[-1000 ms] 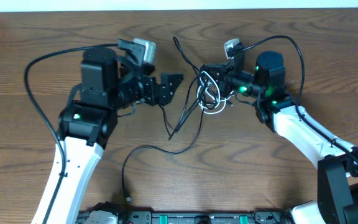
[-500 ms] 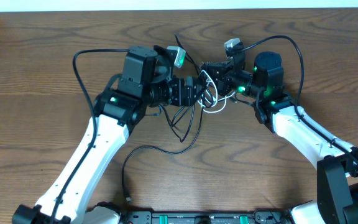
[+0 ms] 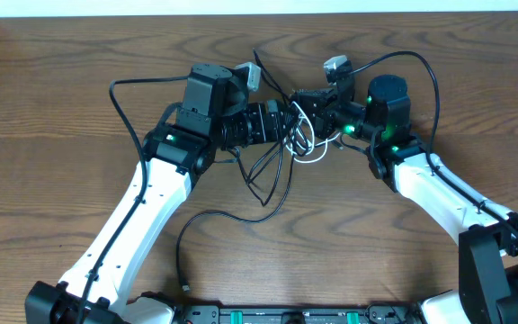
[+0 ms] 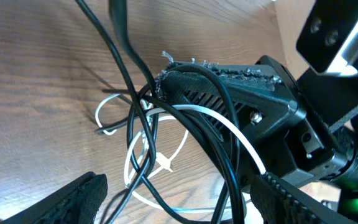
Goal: Untangle cables
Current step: 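Grasp the bundle with the left gripper next to the right gripper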
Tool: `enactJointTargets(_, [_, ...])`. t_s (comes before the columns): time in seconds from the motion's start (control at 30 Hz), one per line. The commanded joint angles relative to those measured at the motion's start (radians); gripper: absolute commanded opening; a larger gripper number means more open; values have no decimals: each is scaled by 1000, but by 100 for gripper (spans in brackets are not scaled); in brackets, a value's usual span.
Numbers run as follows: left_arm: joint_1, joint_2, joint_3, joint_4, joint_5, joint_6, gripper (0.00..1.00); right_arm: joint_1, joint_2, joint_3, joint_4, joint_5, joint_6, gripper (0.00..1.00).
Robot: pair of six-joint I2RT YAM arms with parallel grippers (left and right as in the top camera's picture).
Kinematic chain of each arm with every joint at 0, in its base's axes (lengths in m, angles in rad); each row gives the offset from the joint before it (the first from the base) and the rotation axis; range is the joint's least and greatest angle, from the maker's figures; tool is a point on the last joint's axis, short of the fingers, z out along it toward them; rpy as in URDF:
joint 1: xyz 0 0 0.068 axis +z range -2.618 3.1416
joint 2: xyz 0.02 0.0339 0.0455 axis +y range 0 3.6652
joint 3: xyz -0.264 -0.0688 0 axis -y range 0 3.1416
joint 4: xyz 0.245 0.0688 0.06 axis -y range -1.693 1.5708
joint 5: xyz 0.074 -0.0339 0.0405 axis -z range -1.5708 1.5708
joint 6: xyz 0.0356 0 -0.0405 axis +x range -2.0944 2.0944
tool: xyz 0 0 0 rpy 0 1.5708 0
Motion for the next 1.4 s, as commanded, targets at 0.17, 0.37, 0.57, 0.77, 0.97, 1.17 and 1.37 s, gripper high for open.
enactJointTargets(0.17, [-2,2,11,9,-35,-111,79,30,5,2,-8,4,-45,1])
enactJointTargets(0.37, [-22,4,11,8,-46,-111,79,56,5,2,-11,25,-100,1])
enactJointTargets(0.57, [-34,4,11,5,-88,-111,77,56,5,2,-13,26,-99,1])
enactJointTargets(0.77, [-34,5,11,-8,-88,-110,52,56,5,2,-14,27,-99,1])
enactJointTargets(0.97, [-34,23,11,-38,-87,-107,51,56,5,2,-11,27,-96,1])
enactJointTargets(1.17, [-40,43,11,-42,-76,-107,51,56,5,2,-10,27,-95,1])
enactJointTargets(1.37, [-67,43,11,-41,-80,-107,42,56,5,2,-11,50,-87,1])
